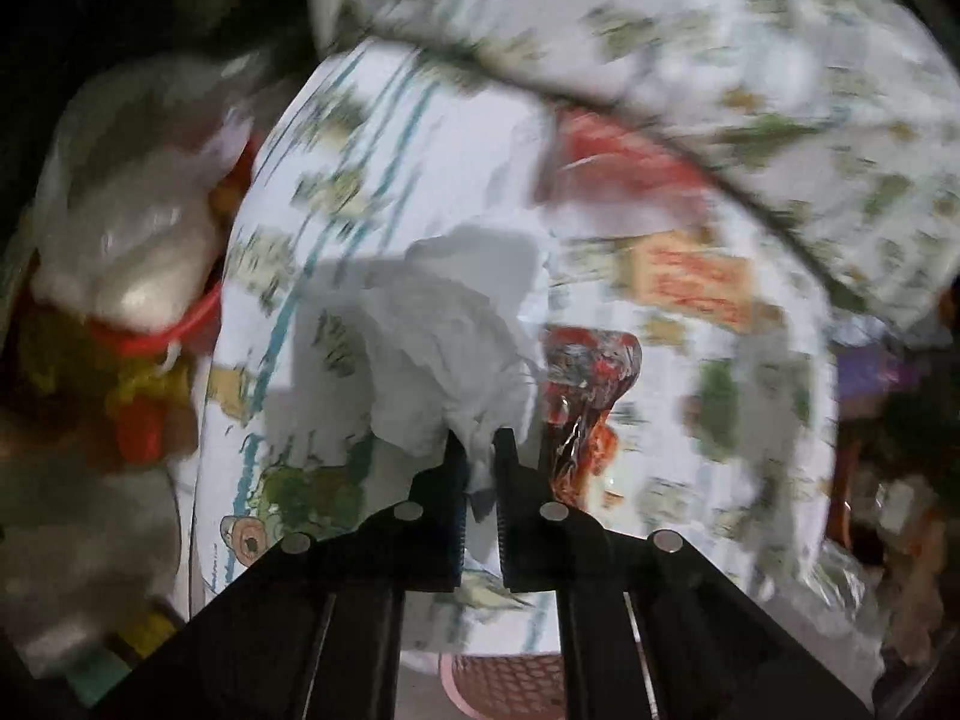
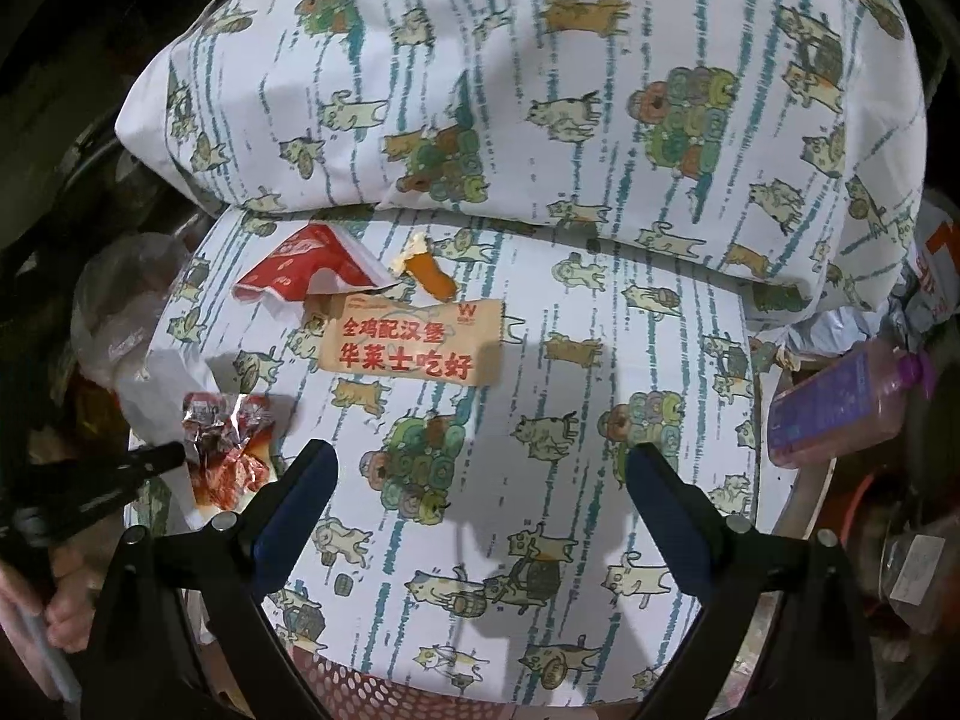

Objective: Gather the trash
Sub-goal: 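Grasp red snack bag with right tool while left tool lifts white paper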

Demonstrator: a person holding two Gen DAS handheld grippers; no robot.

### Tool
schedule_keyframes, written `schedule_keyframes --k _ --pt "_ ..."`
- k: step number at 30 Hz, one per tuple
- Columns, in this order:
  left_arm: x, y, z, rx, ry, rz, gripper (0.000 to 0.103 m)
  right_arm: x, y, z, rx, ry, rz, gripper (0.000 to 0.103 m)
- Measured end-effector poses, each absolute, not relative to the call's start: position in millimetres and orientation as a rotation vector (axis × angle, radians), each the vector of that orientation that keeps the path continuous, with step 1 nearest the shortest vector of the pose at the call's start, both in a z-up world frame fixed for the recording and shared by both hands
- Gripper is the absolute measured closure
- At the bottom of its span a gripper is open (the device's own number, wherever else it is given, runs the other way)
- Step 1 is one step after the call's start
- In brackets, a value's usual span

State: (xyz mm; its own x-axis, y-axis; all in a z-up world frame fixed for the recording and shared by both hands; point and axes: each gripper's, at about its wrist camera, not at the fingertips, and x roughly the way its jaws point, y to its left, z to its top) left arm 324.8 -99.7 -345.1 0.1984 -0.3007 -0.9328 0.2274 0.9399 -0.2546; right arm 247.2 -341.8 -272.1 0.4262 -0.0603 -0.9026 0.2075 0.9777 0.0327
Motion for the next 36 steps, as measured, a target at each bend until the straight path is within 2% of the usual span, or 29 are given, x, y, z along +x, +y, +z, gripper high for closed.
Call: schedule_keyframes --k 10,20,26,34,36 --pt "314 -67 -278 -0.081 1.164 -0.379 0.094 252 -303 -298 0.188 1.180 -0.061 0.007" --pt "332 -23 -309 -0.041 1.231 -0.231 0.094 282 -260 -346 0.459 1.246 -0.011 0.009" --pt "335 -28 -336 0.026 1.281 -0.188 0.094 302 -215 -369 0.318 1.293 -0.043 0.015" --pt "336 -27 -329 -0.002 1.286 -0.170 0.094 312 -181 -384 0.147 1.310 -0.076 0.016" --pt "336 -27 -327 -0.009 1.281 -0.172 0.094 313 -178 -391 0.109 1.328 -0.089 0.019"
